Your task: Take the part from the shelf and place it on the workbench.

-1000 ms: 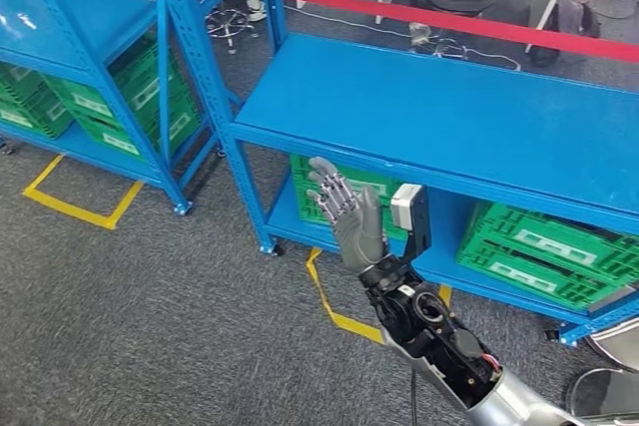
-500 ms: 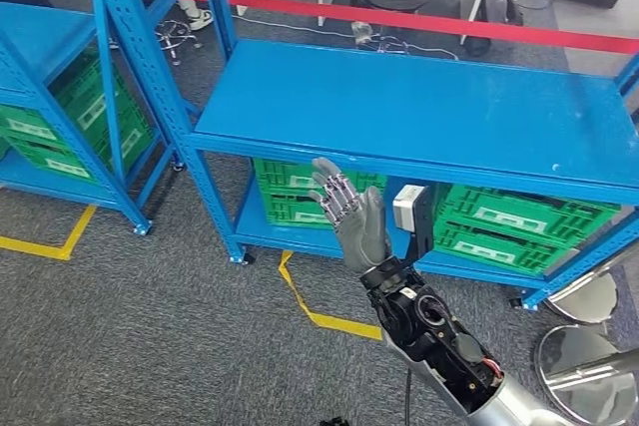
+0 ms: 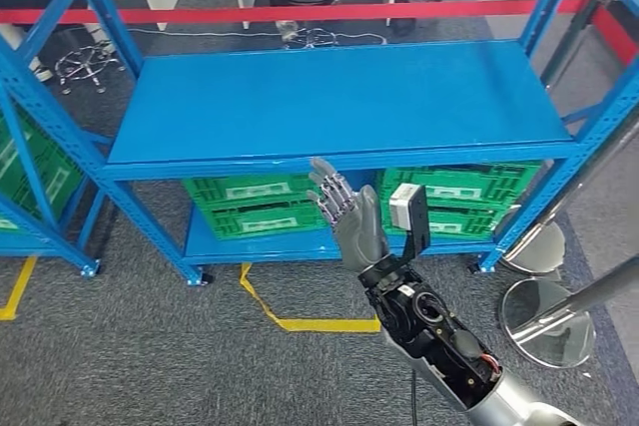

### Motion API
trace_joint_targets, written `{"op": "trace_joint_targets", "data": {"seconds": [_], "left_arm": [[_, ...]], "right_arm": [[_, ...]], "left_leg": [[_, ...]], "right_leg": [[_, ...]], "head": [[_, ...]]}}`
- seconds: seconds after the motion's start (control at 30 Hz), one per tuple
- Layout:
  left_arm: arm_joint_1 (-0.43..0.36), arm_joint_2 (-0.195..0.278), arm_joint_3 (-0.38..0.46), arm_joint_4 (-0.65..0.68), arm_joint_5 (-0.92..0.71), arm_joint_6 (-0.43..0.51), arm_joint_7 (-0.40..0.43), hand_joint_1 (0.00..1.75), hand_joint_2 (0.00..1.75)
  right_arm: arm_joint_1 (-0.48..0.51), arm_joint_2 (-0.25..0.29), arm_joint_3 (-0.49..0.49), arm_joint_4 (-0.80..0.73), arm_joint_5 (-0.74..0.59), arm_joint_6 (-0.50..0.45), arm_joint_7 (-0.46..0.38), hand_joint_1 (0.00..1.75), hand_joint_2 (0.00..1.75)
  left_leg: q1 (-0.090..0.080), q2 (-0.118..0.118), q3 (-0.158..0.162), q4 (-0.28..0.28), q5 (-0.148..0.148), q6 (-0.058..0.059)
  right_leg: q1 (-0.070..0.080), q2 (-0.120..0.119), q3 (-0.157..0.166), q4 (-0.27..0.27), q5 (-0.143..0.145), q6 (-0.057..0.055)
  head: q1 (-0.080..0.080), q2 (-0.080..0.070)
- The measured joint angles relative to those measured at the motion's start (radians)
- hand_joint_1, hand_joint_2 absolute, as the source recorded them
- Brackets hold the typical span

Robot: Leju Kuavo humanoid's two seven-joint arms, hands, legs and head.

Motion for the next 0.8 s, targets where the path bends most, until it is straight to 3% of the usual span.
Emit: {"op": "trace_joint_targets", "data": {"seconds": [0.03, 0.07, 0.13, 0.2, 0.27, 0.33, 0.4, 0.47, 0.53, 0.57, 0.63, 0.7, 0.73, 0.77, 0.8], "left_arm": [[0.003, 0.001, 0.0, 0.0, 0.0, 0.0, 0.0, 0.0, 0.0], [0.004, 0.001, 0.0, 0.0, 0.001, 0.0, 0.0, 0.0, 0.0], [0.004, 0.001, 0.0, 0.0, 0.001, 0.0, -0.001, 0.0, 0.0], [0.002, 0.004, 0.0, 0.0, 0.0, 0.0, -0.001, 0.0, 0.0], [0.0, 0.006, 0.0, 0.0, -0.002, 0.0, -0.002, 0.0, 0.0], [-0.003, 0.003, 0.001, 0.0, -0.002, 0.0, -0.002, 0.0, 0.0], [-0.006, 0.0, 0.001, 0.0, -0.003, 0.0, -0.002, 0.0, 0.0], [-0.003, 0.0, 0.001, 0.0, -0.003, 0.0, -0.003, 0.0, 0.0], [0.0, 0.0, 0.001, 0.0, -0.003, 0.0, -0.003, 0.0, 0.0], [0.001, 0.0, 0.001, 0.0, -0.003, 0.0, -0.003, 0.0, 0.0], [0.001, -0.002, 0.001, 0.0, -0.003, 0.0, -0.003, 0.0, 0.0], [0.001, -0.002, 0.001, 0.0, -0.003, 0.0, -0.003, 0.0, 0.0], [0.001, -0.002, 0.001, 0.0, -0.003, 0.0, -0.003, 0.0, 0.0], [0.001, -0.002, 0.001, 0.0, -0.003, 0.0, -0.003, 0.0, 0.0], [0.0, -0.002, 0.001, 0.0, -0.003, 0.0, -0.003, 0.0, 0.0]], "right_arm": [[0.001, 0.0, 0.0, 0.0, 0.0, 0.0, 0.0, 0.0, 0.0], [0.002, 0.0, 0.0, 0.0, 0.0, 0.0, 0.0, 0.0, 0.0], [0.003, 0.0, 0.001, 0.0, 0.0, 0.0, 0.0, 0.0, 0.0], [0.003, 0.0, 0.001, 0.0, 0.0, 0.0, 0.0, 0.0, 0.0], [0.005, 0.0, 0.001, 0.0, 0.0, -0.001, -0.001, 0.0, 0.0], [0.009, 0.0, 0.001, 0.0, 0.0, -0.002, -0.002, 0.0, 0.0], [0.01, 0.0, -0.001, -0.001, 0.0, -0.003, -0.002, 0.0, 0.0], [0.01, 0.0, -0.002, -0.001, 0.0, -0.004, -0.003, 0.0, 0.0], [0.014, 0.0, -0.002, 0.0, 0.0, -0.005, -0.003, 0.0, 0.0], [0.016, 0.0, -0.002, 0.0, 0.0, -0.005, -0.003, 0.0, 0.0], [0.016, 0.0, -0.002, -0.001, 0.0, -0.005, -0.003, 0.0, 0.0], [0.014, 0.0, -0.002, -0.001, 0.0, -0.005, -0.003, 0.0, 0.0], [0.013, 0.0, -0.002, -0.001, 0.0, -0.005, -0.003, 0.0, 0.0], [0.014, 0.0, -0.002, -0.001, 0.0, -0.005, -0.003, 0.0, 0.0], [0.014, 0.0, -0.002, -0.001, 0.0, -0.005, -0.003, 0.0, 0.0]], "left_leg": [[0.0, -0.003, -0.022, 0.034, -0.001, 0.002], [0.0, -0.006, -0.026, 0.027, 0.018, 0.005], [-0.001, -0.026, 0.023, -0.096, 0.096, 0.017], [0.0, -0.067, 0.079, -0.226, 0.148, 0.027], [-0.004, -0.079, 0.096, -0.266, 0.154, 0.031], [-0.004, -0.056, 0.099, -0.273, 0.158, 0.038], [0.0, -0.032, 0.104, -0.283, 0.163, 0.048], [-0.001, -0.007, 0.106, -0.286, 0.163, 0.053], [-0.003, 0.019, 0.107, -0.285, 0.161, 0.054], [-0.002, 0.031, 0.108, -0.285, 0.16, 0.054], [-0.002, 0.053, 0.113, -0.284, 0.155, 0.049], [-0.007, 0.071, 0.118, -0.28, 0.149, 0.039], [-0.011, 0.08, 0.12, -0.278, 0.147, 0.035], [-0.015, 0.091, 0.121, -0.277, 0.146, 0.031], [-0.016, 0.104, 0.122, -0.277, 0.146, 0.027]], "right_leg": [[0.001, 0.015, 0.0, 0.0, 0.001, -0.001], [0.003, 0.031, 0.0, 0.0, 0.001, -0.002], [0.004, 0.06, 0.002, 0.0, 0.002, -0.002], [0.006, 0.085, -0.001, 0.001, 0.003, 0.003], [0.004, 0.107, -0.007, 0.0, 0.006, 0.013], [0.002, 0.115, -0.014, 0.0, 0.006, 0.026], [0.006, 0.069, -0.041, 0.052, -0.028, 0.035], [0.006, 0.01, -0.1, 0.185, -0.098, 0.041], [0.002, -0.009, -0.149, 0.296, -0.138, 0.046], [0.001, -0.012, -0.148, 0.299, -0.13, 0.048], [-0.002, -0.033, -0.085, 0.185, -0.065, 0.049], [0.005, -0.084, -0.01, 0.045, -0.02, 0.042], [0.009, -0.101, 0.008, 0.009, -0.013, 0.035], [0.013, -0.104, 0.011, -0.001, -0.016, 0.028], [0.013, -0.09, 0.01, -0.002, -0.013, 0.02]], "head": [[-0.001, 0.0], [-0.002, 0.0], [-0.002, 0.0], [-0.003, 0.0], [-0.003, 0.0], [-0.003, 0.0], [0.007, 0.0], [0.017, 0.0], [0.019, 0.0], [0.02, 0.0], [0.022, 0.0], [0.026, 0.0], [0.025, 0.0], [0.023, 0.0], [0.02, 0.0]]}}
